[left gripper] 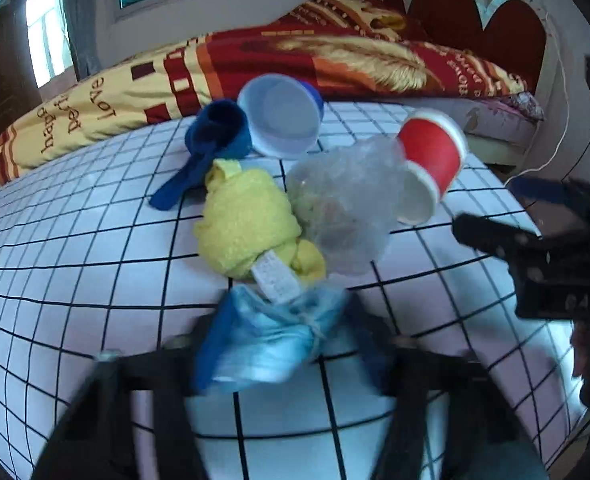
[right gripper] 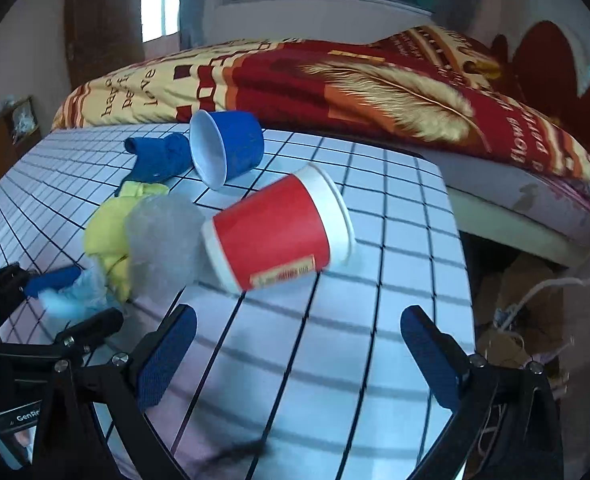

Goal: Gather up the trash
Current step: 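Grasp the light-blue tissue with the left tool while the right tool grasps the red paper cup, then carry the tissue and red cup with both tools over the black bucket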

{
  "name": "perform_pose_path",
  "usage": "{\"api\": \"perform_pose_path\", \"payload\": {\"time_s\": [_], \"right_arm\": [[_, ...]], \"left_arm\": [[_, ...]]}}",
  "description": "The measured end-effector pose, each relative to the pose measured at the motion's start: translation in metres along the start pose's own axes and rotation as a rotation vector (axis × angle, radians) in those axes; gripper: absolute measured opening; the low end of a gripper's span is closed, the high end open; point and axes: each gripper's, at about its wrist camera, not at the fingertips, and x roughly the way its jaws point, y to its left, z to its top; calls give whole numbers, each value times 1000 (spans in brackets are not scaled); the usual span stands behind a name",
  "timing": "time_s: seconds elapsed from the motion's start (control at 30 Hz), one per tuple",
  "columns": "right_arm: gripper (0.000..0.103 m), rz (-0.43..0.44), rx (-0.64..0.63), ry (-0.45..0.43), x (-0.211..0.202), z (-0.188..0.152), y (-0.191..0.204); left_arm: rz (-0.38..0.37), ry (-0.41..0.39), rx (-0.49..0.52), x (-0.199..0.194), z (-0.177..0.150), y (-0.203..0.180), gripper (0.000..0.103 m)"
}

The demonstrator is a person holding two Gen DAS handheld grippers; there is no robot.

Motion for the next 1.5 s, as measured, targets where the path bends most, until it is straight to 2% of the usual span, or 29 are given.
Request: {"api": "perform_pose_path", "payload": {"time_s": [0.03, 0.1, 0.37, 0.4, 0.43, 0.5, 0.7, 0.97, 1.2, 1.5], "right_arm": [[103, -8, -24, 5, 8, 5, 1], [103, -8, -60, 9, 19, 11, 2], [103, 58, -117, 26, 43, 27, 1], [101, 73, -114, 27, 43, 27, 0], [85, 83, -110, 26, 42, 26, 1], [86, 87, -96, 30, 39, 23, 0], [86, 72, -86, -1, 10, 3, 4], [86, 25, -50, -65, -57, -25, 0], [86, -17, -1, -114, -122, -63, -6], [86, -63, 72, -117, -176, -117, -16]], "left_arm": [[-6, -14, -9, -1, 2, 2, 41], [3, -53, -23, -5, 6, 9, 37], [-7, -42, -58, 1, 12, 33, 35], [-8, -42, -55, -1, 11, 33, 35], [-7, -44, -50, -2, 10, 33, 34], [-6, -47, -43, -4, 9, 30, 33], [-17, -76, -23, -23, -3, 20, 29], [-50, -129, -29, -61, -19, 17, 28], [-89, -181, 1, -100, -36, 8, 27], [-133, -202, 16, -133, -61, -10, 27]]}}
